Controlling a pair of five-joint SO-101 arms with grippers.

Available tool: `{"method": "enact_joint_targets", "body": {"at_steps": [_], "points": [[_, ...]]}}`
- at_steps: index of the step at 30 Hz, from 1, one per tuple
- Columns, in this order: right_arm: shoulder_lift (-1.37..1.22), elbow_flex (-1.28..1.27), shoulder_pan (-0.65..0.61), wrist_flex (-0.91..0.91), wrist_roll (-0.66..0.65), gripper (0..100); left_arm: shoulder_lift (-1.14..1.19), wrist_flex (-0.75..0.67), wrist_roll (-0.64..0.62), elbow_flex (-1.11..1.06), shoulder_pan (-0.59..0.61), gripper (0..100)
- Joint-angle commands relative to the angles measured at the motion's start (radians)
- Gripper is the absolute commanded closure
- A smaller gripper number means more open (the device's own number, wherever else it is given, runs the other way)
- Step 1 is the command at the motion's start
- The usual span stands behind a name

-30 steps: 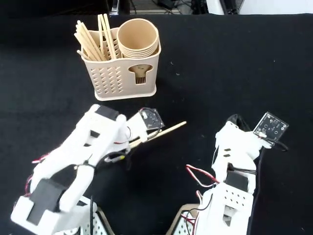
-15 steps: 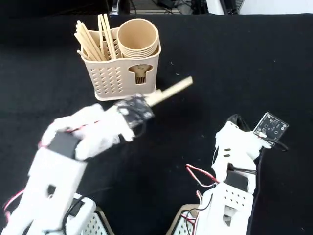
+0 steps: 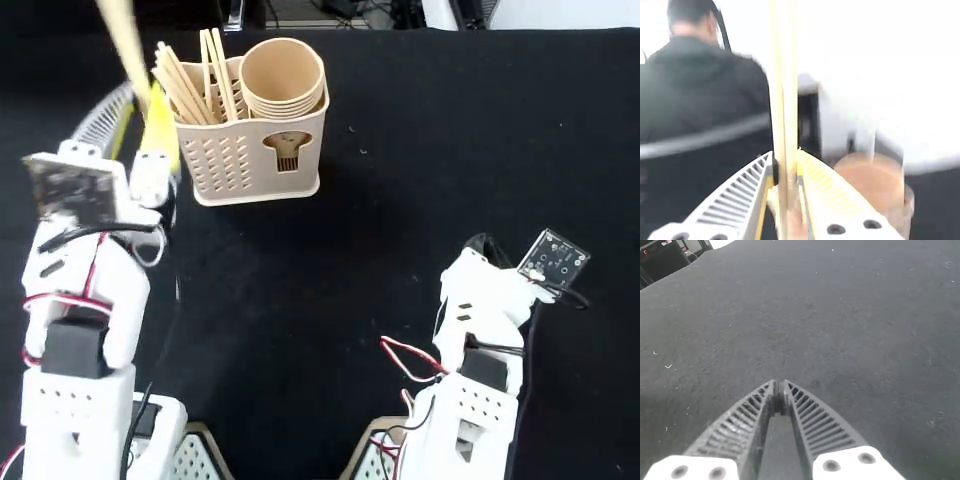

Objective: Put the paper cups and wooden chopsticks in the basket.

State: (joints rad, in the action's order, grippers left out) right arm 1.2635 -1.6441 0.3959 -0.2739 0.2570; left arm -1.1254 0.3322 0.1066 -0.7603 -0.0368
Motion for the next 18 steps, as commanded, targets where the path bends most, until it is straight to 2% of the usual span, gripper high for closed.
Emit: {"method": "enact_joint_targets", "body": {"at_steps": [1,5,11,18], "points": [[0.004,0.051,-0.014,0.02,0.0,96.3,0.066,-0.267,-0.072,0.001,0.007,96],[0.004,0.051,-0.02,0.02,0.0,96.3,0.232,-0.39,-0.089,0.028,0.005,96],[0.012,0.035,-0.075,0.023,-0.072,96.3,0.488,-0.388,-0.192,0.127,0.005,96],[0.012,0.035,-0.078,0.023,-0.083,96.3,0.658,-0.394,-0.19,0.154,0.008,96]]}}
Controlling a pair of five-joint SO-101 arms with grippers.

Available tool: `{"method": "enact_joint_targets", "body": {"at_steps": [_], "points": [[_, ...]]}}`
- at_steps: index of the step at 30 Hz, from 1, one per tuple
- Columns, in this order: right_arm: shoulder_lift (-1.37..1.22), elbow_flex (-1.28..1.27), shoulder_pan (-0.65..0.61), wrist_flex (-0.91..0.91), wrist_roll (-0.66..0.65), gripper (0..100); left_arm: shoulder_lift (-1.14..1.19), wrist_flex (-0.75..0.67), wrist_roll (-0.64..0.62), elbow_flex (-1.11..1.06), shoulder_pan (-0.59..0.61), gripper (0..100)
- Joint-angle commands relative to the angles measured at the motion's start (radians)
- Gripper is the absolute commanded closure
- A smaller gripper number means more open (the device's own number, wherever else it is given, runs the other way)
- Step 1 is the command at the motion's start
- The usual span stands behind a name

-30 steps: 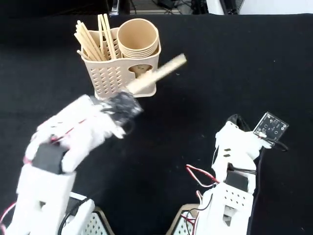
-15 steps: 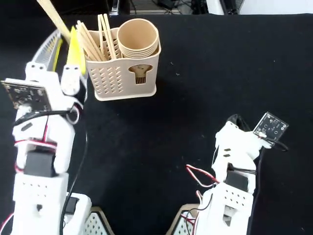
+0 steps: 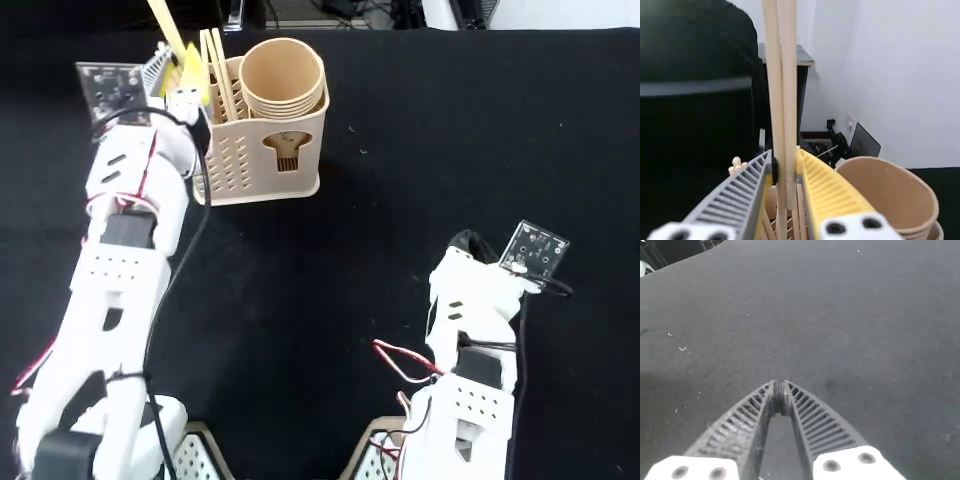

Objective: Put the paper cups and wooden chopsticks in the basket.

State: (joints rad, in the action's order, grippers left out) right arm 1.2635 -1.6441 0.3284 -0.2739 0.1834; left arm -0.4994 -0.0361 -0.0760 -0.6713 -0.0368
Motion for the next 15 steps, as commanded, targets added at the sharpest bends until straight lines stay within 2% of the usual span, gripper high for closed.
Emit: {"method": "enact_joint_targets", "body": {"at_steps": [1,8,12,15], "points": [[0.012,0.035,-0.011,0.025,-0.011,96.3,0.051,-0.026,-0.008,0.067,0.008,96],[0.012,0.039,-0.011,0.025,-0.011,96.3,0.107,-0.021,-0.008,0.067,0.015,96],[0.012,0.039,-0.011,0.025,-0.009,96.3,0.106,-0.018,-0.008,0.058,0.016,88],[0.012,0.041,-0.011,0.025,-0.009,96.3,0.106,-0.018,-0.009,0.062,0.027,88]]}}
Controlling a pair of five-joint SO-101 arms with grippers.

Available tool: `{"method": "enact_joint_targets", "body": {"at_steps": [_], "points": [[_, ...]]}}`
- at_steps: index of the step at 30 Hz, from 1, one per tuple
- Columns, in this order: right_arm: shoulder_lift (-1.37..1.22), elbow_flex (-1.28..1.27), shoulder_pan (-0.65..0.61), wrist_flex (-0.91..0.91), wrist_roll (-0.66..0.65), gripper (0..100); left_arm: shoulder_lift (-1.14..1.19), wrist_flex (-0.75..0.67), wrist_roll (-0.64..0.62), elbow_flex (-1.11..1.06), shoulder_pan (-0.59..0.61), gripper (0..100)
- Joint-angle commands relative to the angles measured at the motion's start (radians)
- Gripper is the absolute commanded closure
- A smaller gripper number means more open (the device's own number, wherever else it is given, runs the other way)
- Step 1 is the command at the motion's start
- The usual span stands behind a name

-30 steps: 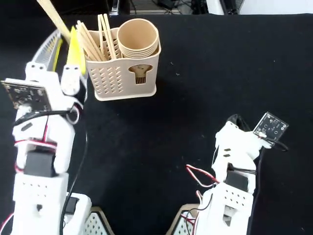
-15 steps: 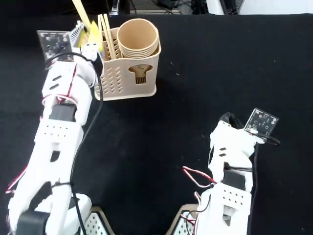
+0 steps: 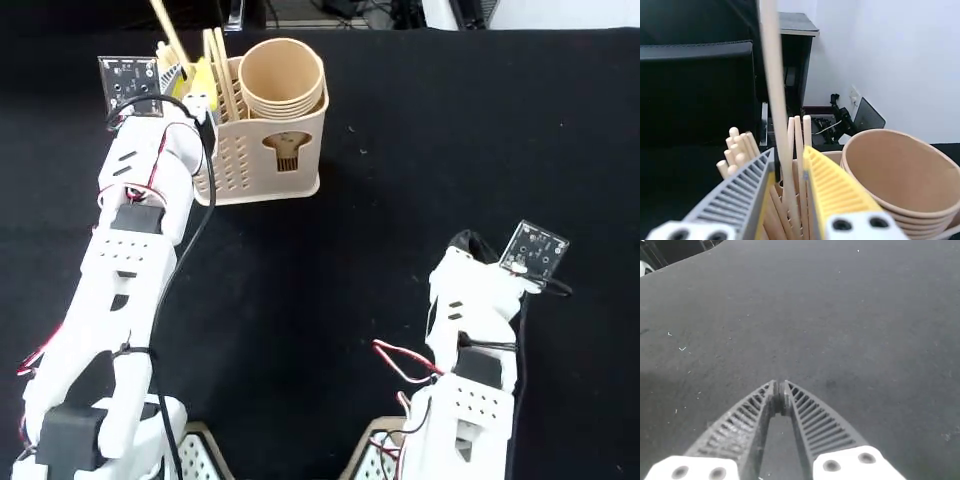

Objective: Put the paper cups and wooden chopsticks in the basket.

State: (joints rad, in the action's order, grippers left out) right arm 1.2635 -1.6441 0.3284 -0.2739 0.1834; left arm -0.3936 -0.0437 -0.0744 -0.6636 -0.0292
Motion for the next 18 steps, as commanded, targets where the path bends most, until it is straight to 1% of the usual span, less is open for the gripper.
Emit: {"method": "enact_joint_targets", "body": {"at_steps": [1,11,14,18], "points": [[0.012,0.041,-0.011,0.025,-0.011,96.3,0.0,-0.011,-0.011,0.056,0.024,89],[0.012,0.041,-0.011,0.025,-0.011,96.3,-0.026,-0.009,-0.009,0.058,0.024,88],[0.012,0.041,-0.011,0.025,-0.011,96.3,-0.095,0.06,-0.011,0.065,0.024,88],[0.012,0.041,-0.012,0.025,-0.011,96.3,-0.229,0.186,-0.011,0.134,0.024,88]]}}
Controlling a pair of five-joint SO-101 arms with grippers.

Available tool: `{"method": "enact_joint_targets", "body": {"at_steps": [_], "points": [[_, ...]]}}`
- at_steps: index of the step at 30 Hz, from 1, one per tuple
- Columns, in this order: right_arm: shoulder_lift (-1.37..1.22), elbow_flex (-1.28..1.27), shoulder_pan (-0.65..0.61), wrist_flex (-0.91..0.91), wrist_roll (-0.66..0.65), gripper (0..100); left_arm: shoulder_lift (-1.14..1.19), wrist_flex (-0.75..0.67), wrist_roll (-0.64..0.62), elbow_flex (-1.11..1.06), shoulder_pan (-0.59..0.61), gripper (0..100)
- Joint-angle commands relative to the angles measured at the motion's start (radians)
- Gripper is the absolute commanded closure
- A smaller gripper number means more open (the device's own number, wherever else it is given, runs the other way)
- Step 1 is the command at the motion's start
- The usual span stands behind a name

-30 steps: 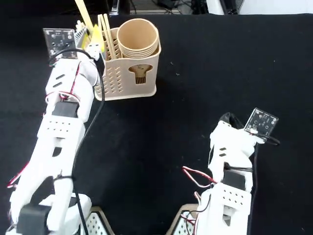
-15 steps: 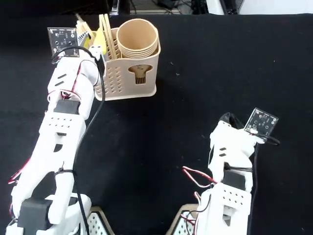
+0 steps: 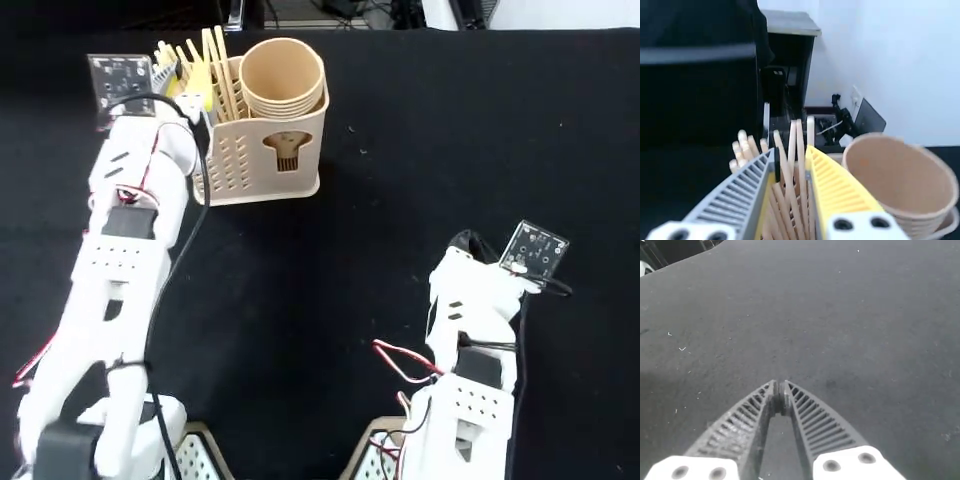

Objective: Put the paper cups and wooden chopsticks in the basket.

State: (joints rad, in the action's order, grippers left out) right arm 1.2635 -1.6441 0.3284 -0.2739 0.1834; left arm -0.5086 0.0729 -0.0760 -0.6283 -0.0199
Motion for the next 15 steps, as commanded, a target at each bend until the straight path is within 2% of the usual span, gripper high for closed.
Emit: {"method": "enact_joint_targets", "body": {"at_steps": [1,4,9,11,15], "points": [[0.012,0.041,-0.012,0.025,-0.011,96.3,-0.144,0.097,-0.006,0.116,0.015,88],[0.012,0.039,-0.012,0.025,-0.011,96.3,-0.224,0.164,-0.002,0.154,0.021,88],[0.012,0.035,-0.012,0.025,-0.011,96.3,-0.338,0.278,-0.002,0.154,0.101,89],[0.012,0.033,-0.012,0.025,-0.011,96.3,-0.379,0.385,-0.002,0.139,0.165,89],[0.012,0.033,-0.012,0.023,-0.011,96.2,-0.477,0.694,-0.002,0.071,0.311,89]]}}
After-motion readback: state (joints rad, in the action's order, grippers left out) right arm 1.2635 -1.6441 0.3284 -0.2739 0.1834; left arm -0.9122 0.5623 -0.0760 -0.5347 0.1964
